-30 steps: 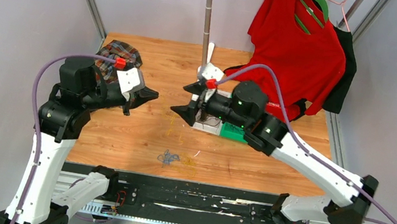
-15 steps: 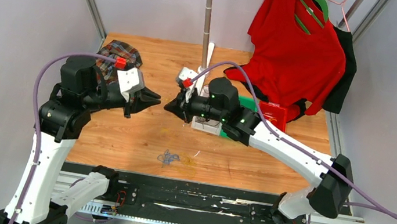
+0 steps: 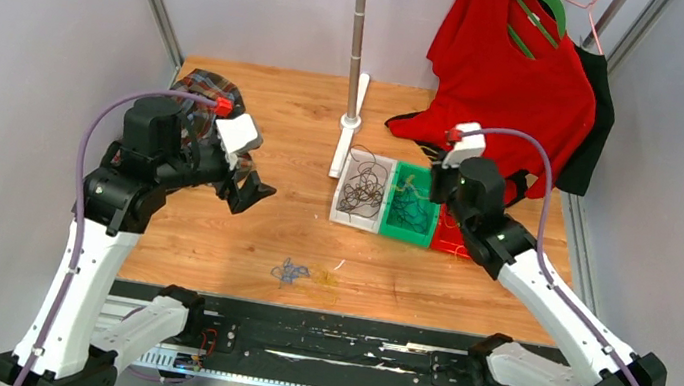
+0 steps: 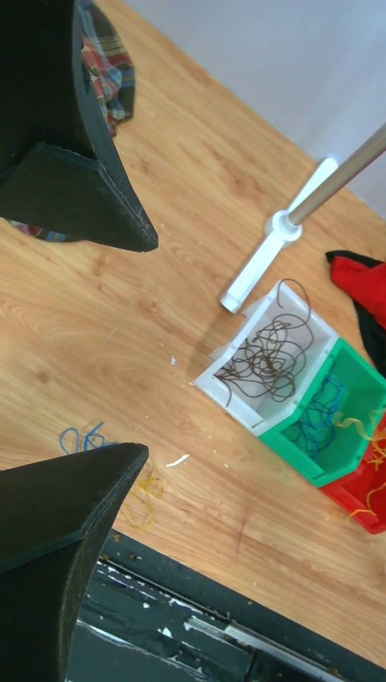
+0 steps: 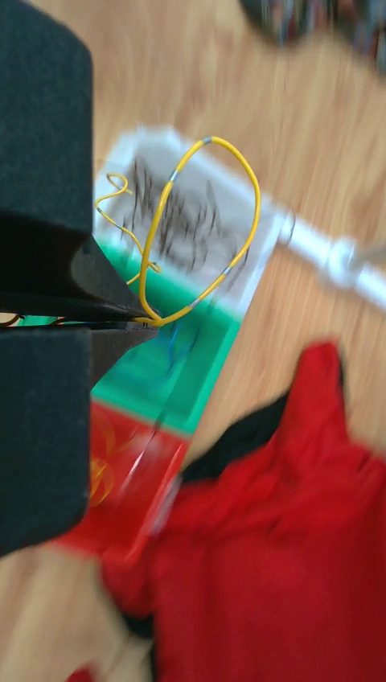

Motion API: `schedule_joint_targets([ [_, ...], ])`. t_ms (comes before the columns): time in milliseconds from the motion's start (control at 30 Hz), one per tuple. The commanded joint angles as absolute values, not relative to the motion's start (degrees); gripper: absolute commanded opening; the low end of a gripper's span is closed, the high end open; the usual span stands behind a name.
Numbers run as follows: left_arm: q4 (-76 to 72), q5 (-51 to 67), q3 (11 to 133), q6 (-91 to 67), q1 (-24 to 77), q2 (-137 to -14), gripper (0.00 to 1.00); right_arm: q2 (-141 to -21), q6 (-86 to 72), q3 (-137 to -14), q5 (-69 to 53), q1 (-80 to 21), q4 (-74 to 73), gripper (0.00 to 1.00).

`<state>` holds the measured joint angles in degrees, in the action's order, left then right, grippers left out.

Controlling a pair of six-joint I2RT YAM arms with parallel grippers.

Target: Untangle the cables

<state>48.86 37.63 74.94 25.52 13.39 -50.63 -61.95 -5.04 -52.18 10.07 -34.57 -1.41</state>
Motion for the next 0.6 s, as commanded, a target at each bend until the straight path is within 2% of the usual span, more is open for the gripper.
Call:
schedule_joint_targets([
  [0,50.1,36.2,74.1,27.7,13.7,-51.3,0.94,-61.1,-8.1,-49.4,28.5,-28.1,-11.0,0.01],
  [267,52.0,35.2,73.2,30.6,13.8,-51.5,0.96,-66.7,-10.2,-48.0,35.0,-21.0,-14.2,0.01],
  [367,52.0,35.7,72.7,30.8,13.8,-51.4,0.97,-69.1,-10.4,-47.9,35.1,-20.1,-13.2,0.05],
  [433,52.2,35.9,72.3,31.0,13.8,-51.4,0.97,-71.4,-9.6,-48.6,35.1,-19.9,-12.7,0.15],
  [500,52.3,35.6,72.3,31.3,13.8,-51.4,0.97,-73.3,-9.4,-50.0,35.5,-19.9,-13.5,0.34],
  [567,52.5,35.5,72.3,31.6,13.8,-51.4,0.97,-74.3,-9.8,-51.7,34.1,-19.8,-15.3,0.45],
])
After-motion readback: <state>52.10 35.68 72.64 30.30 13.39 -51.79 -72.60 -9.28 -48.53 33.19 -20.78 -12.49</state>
